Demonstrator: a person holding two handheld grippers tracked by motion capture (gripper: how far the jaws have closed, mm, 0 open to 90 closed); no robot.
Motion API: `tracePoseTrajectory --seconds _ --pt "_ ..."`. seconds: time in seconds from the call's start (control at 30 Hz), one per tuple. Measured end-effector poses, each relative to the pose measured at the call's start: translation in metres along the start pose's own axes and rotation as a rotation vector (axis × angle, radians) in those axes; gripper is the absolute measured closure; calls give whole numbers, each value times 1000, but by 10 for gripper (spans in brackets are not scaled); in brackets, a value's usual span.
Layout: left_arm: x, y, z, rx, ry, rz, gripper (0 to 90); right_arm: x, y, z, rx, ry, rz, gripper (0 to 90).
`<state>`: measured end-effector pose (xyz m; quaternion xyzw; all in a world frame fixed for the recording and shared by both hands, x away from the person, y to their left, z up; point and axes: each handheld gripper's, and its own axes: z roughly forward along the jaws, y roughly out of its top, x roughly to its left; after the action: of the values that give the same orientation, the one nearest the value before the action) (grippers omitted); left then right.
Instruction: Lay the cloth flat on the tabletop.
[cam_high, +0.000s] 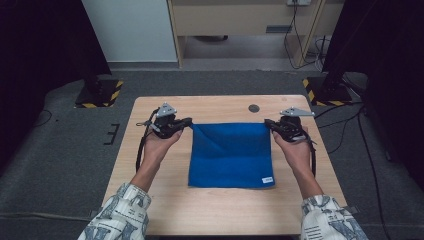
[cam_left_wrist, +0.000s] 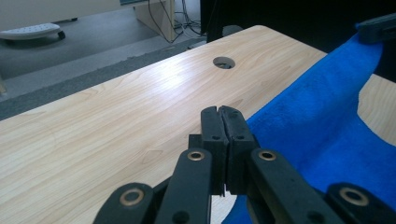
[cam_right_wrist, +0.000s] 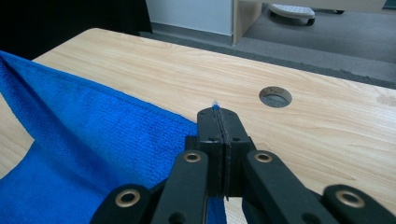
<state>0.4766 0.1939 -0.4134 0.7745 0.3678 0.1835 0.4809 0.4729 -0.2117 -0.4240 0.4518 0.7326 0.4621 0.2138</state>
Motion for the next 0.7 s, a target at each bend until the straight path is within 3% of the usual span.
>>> tracePoseTrajectory --seconds 0.7 --pt "28 -17 36 50 38 -61 886 -9 -2 48 75 -33 35 893"
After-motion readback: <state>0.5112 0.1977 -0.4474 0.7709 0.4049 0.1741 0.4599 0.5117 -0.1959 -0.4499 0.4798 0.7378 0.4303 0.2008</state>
